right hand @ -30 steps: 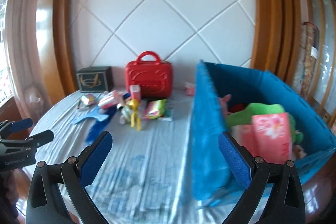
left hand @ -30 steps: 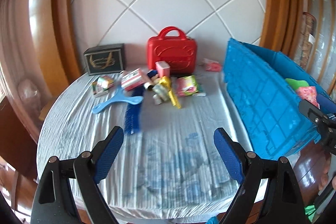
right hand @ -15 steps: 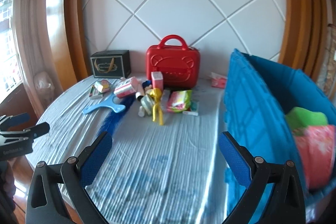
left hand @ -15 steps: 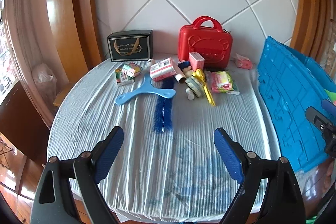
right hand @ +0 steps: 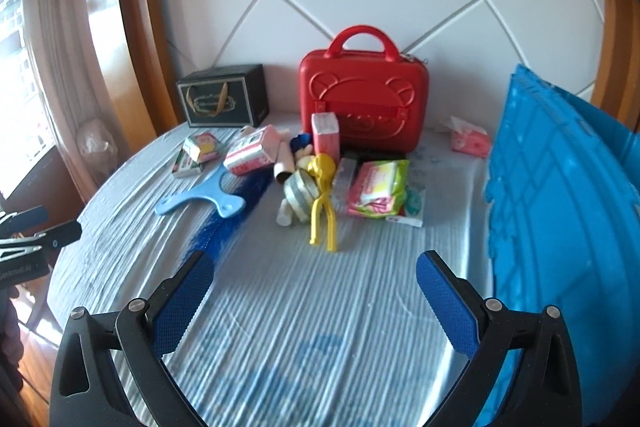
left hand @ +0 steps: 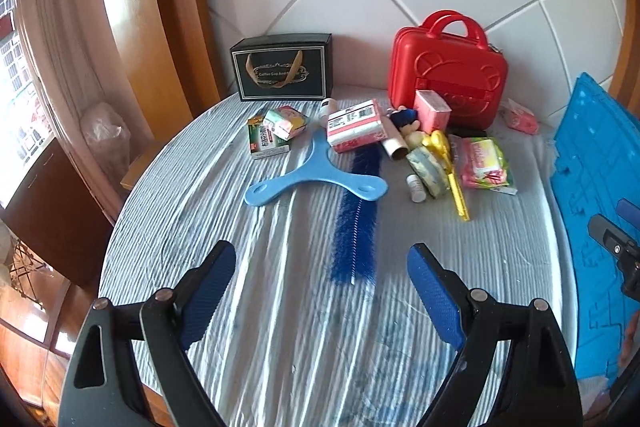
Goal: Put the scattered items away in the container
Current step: 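Grasp the blue boomerang toy with the left tool while the right tool grasps the white bottle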
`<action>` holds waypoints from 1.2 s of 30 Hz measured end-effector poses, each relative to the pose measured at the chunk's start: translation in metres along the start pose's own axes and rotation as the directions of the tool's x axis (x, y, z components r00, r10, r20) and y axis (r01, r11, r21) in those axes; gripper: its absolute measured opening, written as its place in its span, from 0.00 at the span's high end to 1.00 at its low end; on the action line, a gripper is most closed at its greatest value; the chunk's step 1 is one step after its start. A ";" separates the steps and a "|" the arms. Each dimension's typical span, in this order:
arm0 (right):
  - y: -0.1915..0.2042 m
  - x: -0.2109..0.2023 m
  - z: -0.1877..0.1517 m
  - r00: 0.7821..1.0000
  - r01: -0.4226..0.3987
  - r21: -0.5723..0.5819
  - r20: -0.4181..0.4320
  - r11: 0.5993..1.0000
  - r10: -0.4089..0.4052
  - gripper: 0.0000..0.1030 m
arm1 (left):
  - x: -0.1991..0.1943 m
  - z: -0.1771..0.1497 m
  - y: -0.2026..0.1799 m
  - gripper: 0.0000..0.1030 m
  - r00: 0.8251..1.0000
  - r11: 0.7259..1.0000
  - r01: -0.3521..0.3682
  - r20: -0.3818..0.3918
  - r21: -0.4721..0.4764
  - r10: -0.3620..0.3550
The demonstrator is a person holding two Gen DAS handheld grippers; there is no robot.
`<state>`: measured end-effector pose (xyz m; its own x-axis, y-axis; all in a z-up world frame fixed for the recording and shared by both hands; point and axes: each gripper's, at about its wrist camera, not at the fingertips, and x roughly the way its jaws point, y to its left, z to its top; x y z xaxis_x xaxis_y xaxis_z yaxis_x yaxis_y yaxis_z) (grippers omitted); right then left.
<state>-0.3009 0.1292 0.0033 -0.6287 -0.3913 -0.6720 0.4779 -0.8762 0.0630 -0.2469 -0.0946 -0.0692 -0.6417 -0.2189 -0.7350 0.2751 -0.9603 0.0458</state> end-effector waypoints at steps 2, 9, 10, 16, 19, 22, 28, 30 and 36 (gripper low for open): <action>0.006 0.014 0.006 1.000 0.000 0.002 -0.014 1.000 0.000 0.00 | 0.014 0.009 0.010 0.14 1.000 1.000 -0.004 -0.004 0.004 0.004; 0.041 0.067 0.025 0.998 0.016 0.034 -0.062 0.999 -0.014 0.00 | 0.070 0.035 0.052 0.14 1.000 0.998 0.010 -0.023 0.055 -0.008; 0.047 0.074 0.028 0.998 0.021 0.037 -0.068 0.999 -0.018 0.00 | 0.079 0.037 0.057 0.14 0.999 0.998 0.016 -0.029 0.063 -0.015; 0.075 0.125 0.046 0.993 0.065 0.092 -0.105 0.994 -0.055 0.00 | 0.148 0.055 0.087 0.14 0.992 0.992 0.081 -0.103 0.097 -0.071; 0.075 0.148 0.048 0.987 0.092 0.123 -0.142 0.988 -0.074 0.00 | 0.185 0.063 0.089 0.14 0.985 0.988 0.108 -0.143 0.108 -0.092; 0.071 0.176 0.047 0.979 0.109 0.135 -0.185 0.985 -0.083 0.00 | 0.223 0.068 0.085 0.14 0.976 0.984 0.134 -0.185 0.114 -0.112; 0.055 0.239 0.031 0.955 0.134 0.174 -0.284 0.976 -0.080 0.30 | 0.295 0.072 0.068 0.14 0.958 0.973 0.173 -0.256 0.151 -0.131; 0.049 0.262 0.025 0.944 0.141 0.185 -0.321 0.973 -0.075 0.31 | 0.315 0.073 0.060 0.14 0.953 0.968 0.184 -0.270 0.170 -0.133; 0.037 0.311 0.014 0.927 0.136 0.204 -0.370 0.969 -0.052 0.31 | 0.359 0.067 0.042 0.14 0.940 0.948 0.214 -0.316 0.237 -0.133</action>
<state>-0.4878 -0.0289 -0.1932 -0.3809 -0.2128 -0.8998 0.2527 -0.9601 0.1202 -0.5135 -0.2252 -0.2857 -0.4136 -0.0235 -0.9102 -0.0463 -0.9978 0.0468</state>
